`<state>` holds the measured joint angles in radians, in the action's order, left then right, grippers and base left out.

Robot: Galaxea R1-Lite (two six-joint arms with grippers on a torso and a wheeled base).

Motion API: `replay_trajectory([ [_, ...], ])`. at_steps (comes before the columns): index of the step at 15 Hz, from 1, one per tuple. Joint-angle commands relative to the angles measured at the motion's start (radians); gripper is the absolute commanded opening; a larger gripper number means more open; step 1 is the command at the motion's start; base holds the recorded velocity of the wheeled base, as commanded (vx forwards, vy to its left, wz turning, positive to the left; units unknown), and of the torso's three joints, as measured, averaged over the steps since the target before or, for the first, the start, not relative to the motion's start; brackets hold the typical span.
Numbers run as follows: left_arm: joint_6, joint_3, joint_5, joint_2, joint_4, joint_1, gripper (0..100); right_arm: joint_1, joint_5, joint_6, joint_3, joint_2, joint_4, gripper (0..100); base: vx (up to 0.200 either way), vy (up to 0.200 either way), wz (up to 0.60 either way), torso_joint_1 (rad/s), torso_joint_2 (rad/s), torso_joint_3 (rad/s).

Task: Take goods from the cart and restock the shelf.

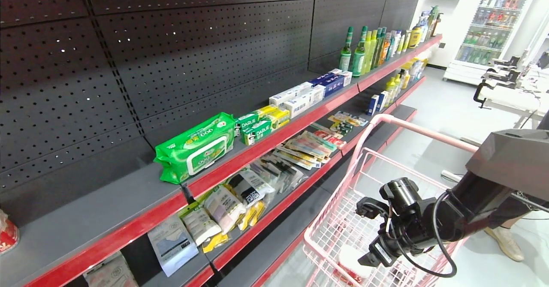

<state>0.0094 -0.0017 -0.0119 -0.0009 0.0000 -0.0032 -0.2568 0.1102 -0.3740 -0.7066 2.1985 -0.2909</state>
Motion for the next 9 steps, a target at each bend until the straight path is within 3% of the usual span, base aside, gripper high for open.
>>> replay_trajectory([
  [1,0.000,0.000,0.000,0.001,0.000,0.000,100,-0.002,0.000,0.000,-0.002,0.003,-0.001,100,0.000,0.000,0.00,-0.154,0.33,0.183],
  [9,0.001,0.000,0.000,0.001,0.000,0.000,100,-0.001,0.020,-0.046,-0.013,0.006,-0.001,100,0.000,0.000,0.00,-0.151,0.35,0.193],
])
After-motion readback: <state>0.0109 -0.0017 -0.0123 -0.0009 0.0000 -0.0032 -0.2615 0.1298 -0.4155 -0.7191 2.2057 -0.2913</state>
